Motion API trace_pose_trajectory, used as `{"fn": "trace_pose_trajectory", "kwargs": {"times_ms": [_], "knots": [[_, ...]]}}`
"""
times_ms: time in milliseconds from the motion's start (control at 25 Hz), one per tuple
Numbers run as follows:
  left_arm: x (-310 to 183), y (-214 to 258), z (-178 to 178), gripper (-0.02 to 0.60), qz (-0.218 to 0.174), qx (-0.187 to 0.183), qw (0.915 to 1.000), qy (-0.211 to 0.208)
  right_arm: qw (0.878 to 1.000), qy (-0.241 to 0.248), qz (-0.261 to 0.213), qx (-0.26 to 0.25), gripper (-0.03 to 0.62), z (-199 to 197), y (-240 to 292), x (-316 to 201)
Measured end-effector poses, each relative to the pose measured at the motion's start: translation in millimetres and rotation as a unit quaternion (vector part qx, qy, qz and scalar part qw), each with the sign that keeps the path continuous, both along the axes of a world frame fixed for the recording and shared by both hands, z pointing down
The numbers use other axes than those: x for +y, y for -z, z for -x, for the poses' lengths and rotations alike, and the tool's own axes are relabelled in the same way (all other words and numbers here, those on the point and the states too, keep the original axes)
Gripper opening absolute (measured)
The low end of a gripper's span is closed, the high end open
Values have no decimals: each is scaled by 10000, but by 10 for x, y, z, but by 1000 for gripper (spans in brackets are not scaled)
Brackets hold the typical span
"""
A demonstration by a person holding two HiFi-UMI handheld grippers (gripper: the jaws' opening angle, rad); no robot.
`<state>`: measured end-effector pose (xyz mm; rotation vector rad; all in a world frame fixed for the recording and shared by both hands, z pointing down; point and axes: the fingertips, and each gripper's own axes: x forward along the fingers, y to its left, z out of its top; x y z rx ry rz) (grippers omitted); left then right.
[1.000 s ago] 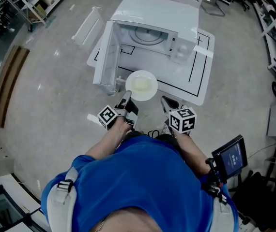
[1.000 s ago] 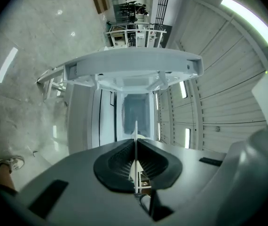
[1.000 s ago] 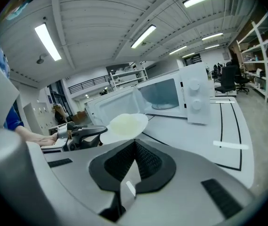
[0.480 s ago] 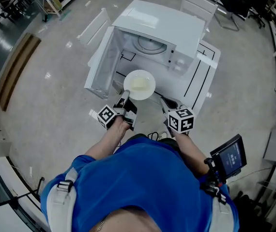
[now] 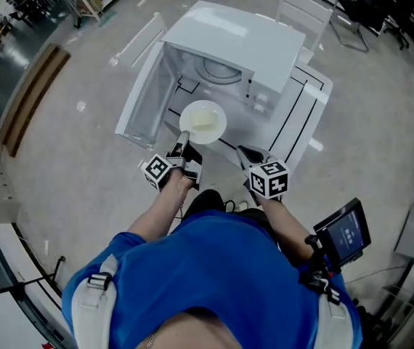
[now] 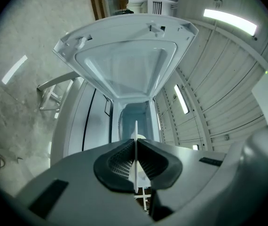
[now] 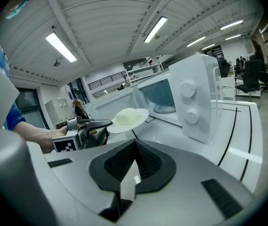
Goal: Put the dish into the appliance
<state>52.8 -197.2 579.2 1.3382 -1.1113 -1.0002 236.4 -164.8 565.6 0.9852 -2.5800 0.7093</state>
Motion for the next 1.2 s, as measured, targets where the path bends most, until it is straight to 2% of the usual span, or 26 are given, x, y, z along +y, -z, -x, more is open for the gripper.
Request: {"fn": "trace_pose_trajectory", "kwargs": {"times_ms": [280, 840, 1200], "knots": [[-322, -63, -1, 18, 116, -69, 9998, 144, 9998, 154, 98, -9, 0, 62, -88, -182], [-1387, -337, 69, 18, 305, -94, 9994, 162, 9992, 265, 74, 284, 0, 220, -191, -918], [-1724, -475, 83, 18, 448, -124, 9988, 154, 9992, 207, 65, 334, 0, 224, -186, -1093]]}}
